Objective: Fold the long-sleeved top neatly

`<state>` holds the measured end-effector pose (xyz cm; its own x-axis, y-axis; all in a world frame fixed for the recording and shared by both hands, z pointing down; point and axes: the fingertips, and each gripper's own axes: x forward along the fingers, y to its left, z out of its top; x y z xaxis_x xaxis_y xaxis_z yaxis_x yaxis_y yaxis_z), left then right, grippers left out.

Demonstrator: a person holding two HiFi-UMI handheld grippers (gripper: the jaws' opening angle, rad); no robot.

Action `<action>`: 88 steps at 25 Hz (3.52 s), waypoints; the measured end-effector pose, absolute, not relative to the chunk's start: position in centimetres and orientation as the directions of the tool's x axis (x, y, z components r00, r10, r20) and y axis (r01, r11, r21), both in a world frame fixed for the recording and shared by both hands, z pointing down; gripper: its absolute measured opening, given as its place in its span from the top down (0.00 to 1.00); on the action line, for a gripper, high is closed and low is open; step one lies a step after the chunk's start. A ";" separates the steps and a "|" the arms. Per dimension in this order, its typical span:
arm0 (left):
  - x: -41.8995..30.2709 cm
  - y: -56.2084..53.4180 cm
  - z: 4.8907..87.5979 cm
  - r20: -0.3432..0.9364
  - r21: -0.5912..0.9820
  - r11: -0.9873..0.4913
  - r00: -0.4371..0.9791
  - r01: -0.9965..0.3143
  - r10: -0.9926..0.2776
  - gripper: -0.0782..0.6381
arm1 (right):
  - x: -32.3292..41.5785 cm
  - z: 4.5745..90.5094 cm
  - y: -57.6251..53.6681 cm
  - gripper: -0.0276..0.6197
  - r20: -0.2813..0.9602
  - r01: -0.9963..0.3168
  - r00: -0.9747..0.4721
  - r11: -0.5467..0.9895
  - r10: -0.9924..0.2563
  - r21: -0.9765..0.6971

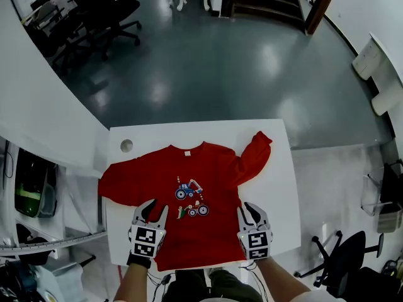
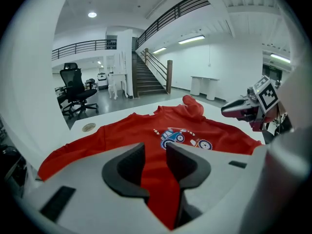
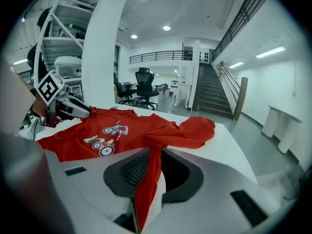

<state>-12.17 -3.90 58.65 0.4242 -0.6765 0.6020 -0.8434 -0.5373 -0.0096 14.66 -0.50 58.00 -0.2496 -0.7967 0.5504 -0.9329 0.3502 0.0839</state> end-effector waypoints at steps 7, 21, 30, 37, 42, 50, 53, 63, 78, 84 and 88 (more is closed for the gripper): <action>-10.3 -8.6 59.1 0.601 -0.007 -0.577 0.457 -0.817 -0.655 0.69 | 15.1 57.5 -5.4 0.82 0.532 -0.947 -0.209 0.305 -0.820 0.099; -4.4 -14.0 61.4 0.599 0.038 -0.679 0.560 -0.733 -0.572 0.70 | 16.4 58.4 -11.5 0.82 0.531 -0.958 -0.137 0.249 -0.836 0.145; 1.1 -15.0 62.6 0.647 0.023 -0.737 0.572 -0.675 -0.504 0.71 | 19.8 58.8 -14.3 0.82 0.540 -0.953 -0.130 0.254 -0.832 0.162; 1.0 -15.3 64.6 0.717 -0.054 -0.715 0.471 -0.697 -0.514 0.71 | 22.2 59.8 -17.2 0.82 0.547 -0.937 -0.169 0.305 -0.820 0.167; 1.5 -15.4 64.6 0.733 -0.090 -0.708 0.434 -0.701 -0.523 0.73 | 24.2 59.7 -19.2 0.82 0.550 -0.927 -0.195 0.335 -0.812 0.167; 1.2 -15.5 64.9 0.754 -0.041 -0.714 0.447 -0.698 -0.481 0.73 | 26.8 59.4 -22.4 0.82 0.548 -0.927 -0.191 0.333 -0.815 0.173; 1.2 -15.5 64.9 0.759 -0.031 -0.715 0.449 -0.698 -0.471 0.73 | 27.9 59.2 -23.4 0.82 0.548 -0.924 -0.188 0.336 -0.815 0.183; 1.1 -15.4 65.0 0.770 -0.009 -0.712 0.450 -0.702 -0.452 0.73 | 31.9 58.1 -26.3 0.80 0.541 -0.923 -0.182 0.332 -0.821 0.195; 0.8 -15.5 65.2 0.779 0.003 -0.701 0.442 -0.713 -0.445 0.73 | 31.6 62.4 -26.7 0.91 0.701 -0.825 -0.352 0.559 -0.620 0.080; 0.9 -15.5 65.1 0.787 0.004 -0.695 0.431 -0.719 -0.441 0.73 | 35.9 60.5 -26.5 0.92 0.665 -0.874 -0.311 0.479 -0.679 0.080; 0.9 -15.3 65.2 0.792 0.000 -0.689 0.421 -0.724 -0.442 0.73 | 40.1 59.2 -25.8 0.92 0.651 -0.913 -0.255 0.400 -0.715 0.082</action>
<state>0.90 -15.29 65.21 0.4212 -0.4423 0.7918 -0.7244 -0.6893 0.0004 40.12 -25.79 59.22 -0.2546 -0.7154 0.6507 -0.9130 0.3996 0.0821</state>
